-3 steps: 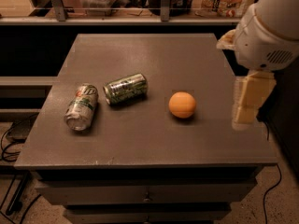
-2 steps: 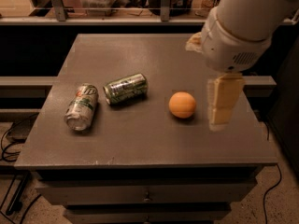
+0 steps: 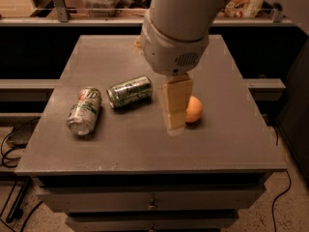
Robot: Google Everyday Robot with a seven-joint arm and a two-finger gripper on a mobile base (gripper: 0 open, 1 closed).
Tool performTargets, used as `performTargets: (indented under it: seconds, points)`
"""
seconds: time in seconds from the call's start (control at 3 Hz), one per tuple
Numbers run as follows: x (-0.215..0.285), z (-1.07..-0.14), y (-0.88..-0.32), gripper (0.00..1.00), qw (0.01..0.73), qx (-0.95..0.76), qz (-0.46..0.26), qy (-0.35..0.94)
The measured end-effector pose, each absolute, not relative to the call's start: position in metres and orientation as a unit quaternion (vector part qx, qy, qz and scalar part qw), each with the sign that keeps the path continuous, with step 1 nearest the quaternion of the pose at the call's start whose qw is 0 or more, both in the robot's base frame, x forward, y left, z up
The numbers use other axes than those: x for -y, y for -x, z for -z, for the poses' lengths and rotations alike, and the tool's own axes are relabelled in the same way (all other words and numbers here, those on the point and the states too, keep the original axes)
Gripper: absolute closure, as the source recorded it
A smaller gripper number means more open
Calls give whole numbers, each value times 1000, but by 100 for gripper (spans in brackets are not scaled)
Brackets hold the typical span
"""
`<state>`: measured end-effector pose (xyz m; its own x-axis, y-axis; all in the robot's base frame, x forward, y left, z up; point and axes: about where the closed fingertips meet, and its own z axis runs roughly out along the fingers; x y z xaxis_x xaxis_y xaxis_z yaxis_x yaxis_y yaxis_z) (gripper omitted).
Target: Place 7up can upright
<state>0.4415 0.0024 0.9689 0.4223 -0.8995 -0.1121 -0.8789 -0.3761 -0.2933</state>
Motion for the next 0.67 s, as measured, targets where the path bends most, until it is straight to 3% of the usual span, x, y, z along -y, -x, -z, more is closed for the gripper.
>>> performTargets:
  seconds: [0.33,0.67]
  points:
    - [-39,-975,-444,0,171,-516,13,839]
    - [-41,-978,-443,0,174,-515,15,839]
